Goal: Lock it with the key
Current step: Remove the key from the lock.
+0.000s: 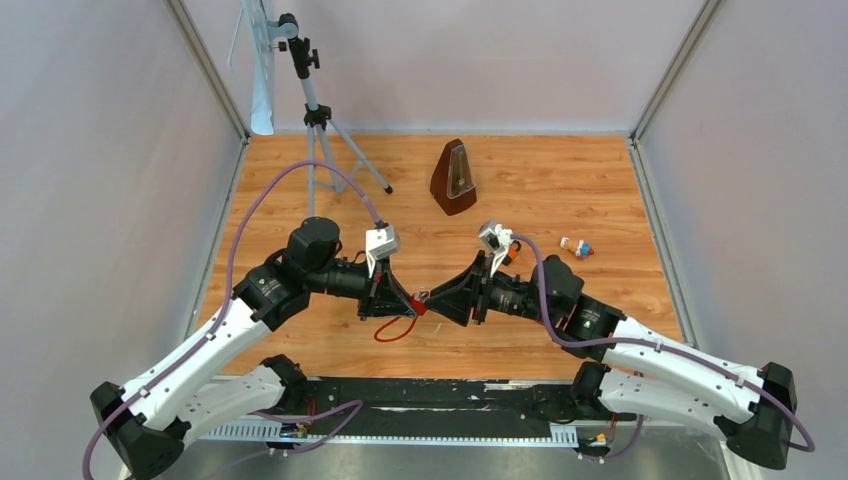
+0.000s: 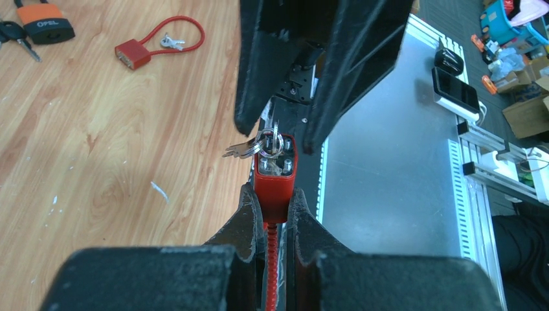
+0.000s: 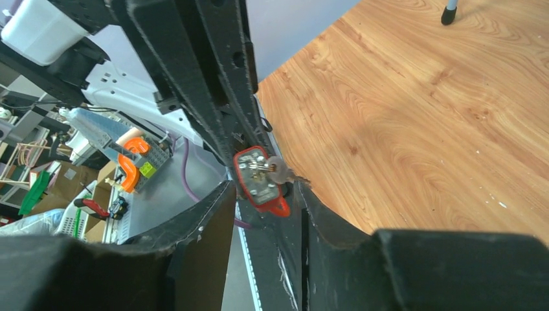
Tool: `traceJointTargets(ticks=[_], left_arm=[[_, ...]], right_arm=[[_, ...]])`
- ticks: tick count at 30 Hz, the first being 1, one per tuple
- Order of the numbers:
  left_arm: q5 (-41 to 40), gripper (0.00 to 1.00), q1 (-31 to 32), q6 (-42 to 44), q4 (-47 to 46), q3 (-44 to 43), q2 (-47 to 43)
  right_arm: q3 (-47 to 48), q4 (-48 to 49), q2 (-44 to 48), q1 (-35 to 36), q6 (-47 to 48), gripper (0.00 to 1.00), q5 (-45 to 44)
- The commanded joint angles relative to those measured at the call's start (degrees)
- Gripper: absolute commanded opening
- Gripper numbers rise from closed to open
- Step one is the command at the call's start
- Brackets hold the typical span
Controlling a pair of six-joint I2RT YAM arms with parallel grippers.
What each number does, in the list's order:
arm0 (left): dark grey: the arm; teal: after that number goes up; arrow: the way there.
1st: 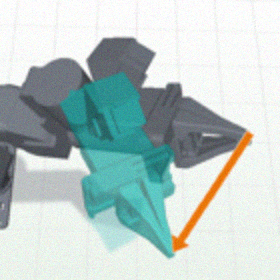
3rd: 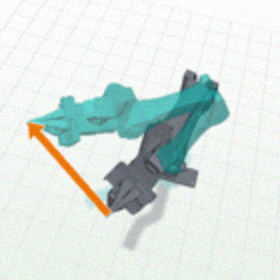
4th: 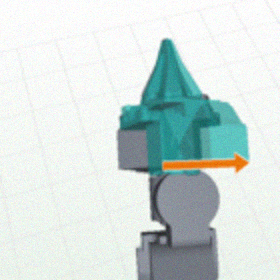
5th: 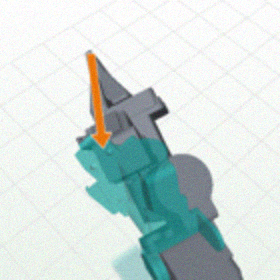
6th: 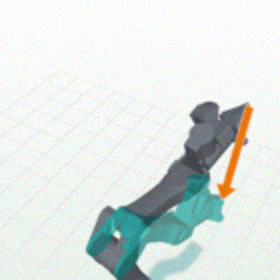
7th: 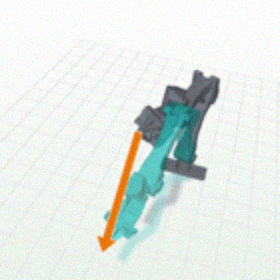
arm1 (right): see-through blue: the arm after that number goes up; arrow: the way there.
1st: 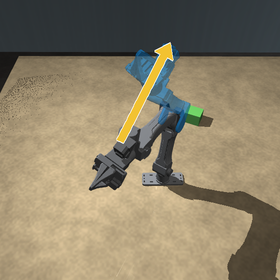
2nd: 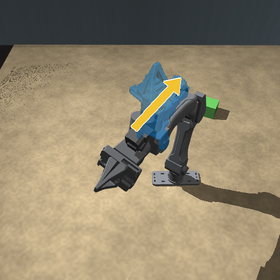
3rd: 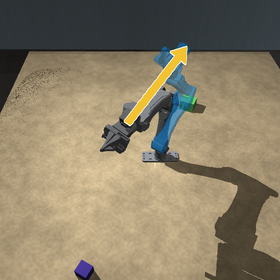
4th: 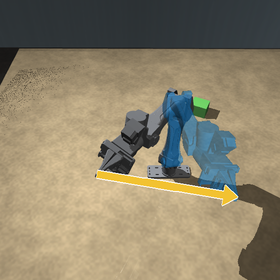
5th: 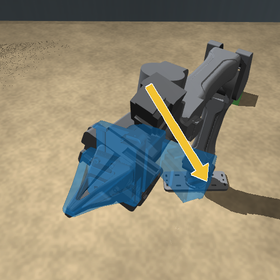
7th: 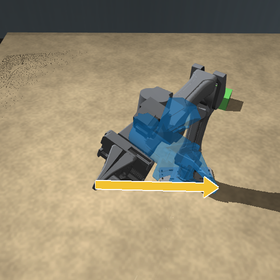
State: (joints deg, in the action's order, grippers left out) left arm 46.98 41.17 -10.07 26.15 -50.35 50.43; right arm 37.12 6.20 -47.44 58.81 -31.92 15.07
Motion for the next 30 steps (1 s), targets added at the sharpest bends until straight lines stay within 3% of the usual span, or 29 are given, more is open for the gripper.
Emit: traceJointTargets(ticks=[1,13,20,25,29,30], left_arm=[[3.54,0.00,0.05,-0.53,-3.53,-0.06,-1.30],[4.30,0.00,0.05,-1.10,-4.33,0.60,-1.22],[4.00,0.00,0.05,-0.91,-4.03,0.44,-1.63],[3.74,0.00,0.05,-0.86,-3.93,0.34,-1.94],[3.42,0.00,0.05,-0.68,-3.83,0.34,-2.37],[3.35,0.00,0.05,-0.66,-3.87,0.34,-2.47]], right_arm=[[2.95,2.75,-0.93,0.10,2.76,0.37,0.55],[3.30,8.26,-2.92,0.08,4.16,0.25,2.68],[2.45,9.32,-3.41,0.11,4.36,0.00,3.71],[0.37,12.63,-3.33,0.11,5.56,0.17,7.34],[0.64,13.01,-4.12,0.12,5.70,0.00,8.47],[0.62,13.18,-4.27,0.09,5.73,0.00,8.86]])
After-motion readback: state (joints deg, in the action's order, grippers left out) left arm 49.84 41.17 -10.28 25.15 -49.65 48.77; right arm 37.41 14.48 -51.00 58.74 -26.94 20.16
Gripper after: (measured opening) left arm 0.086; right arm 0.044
